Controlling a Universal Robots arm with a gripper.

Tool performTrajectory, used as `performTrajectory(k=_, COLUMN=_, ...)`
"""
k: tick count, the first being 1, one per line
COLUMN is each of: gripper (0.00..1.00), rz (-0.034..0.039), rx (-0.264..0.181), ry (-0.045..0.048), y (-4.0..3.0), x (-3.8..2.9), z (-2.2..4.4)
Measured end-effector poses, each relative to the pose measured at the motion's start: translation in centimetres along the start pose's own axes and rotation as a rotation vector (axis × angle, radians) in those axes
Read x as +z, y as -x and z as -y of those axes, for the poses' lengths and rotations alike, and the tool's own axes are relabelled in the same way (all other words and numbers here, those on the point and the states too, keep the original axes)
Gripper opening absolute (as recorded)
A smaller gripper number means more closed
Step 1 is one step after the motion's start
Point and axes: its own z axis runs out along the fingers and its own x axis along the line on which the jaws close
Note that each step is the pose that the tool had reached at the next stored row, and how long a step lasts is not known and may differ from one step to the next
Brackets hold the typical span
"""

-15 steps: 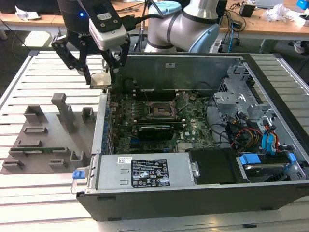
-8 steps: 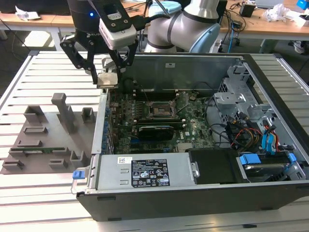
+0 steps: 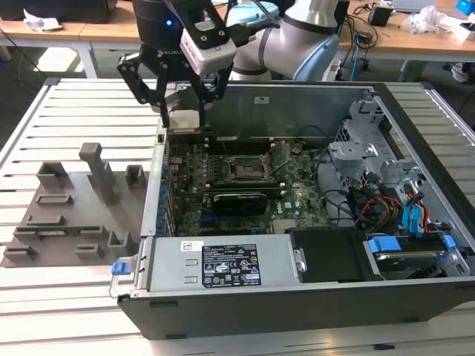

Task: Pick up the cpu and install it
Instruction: 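Pick up the cpu and move it towards the insertion slot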

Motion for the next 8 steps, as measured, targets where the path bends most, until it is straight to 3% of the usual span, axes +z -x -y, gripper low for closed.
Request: performTrajectory(k=8, gripper=0.55, rz=-0.0002, rx=0.0, ry=0.0, y=1.85, x=0.35, z=-0.68)
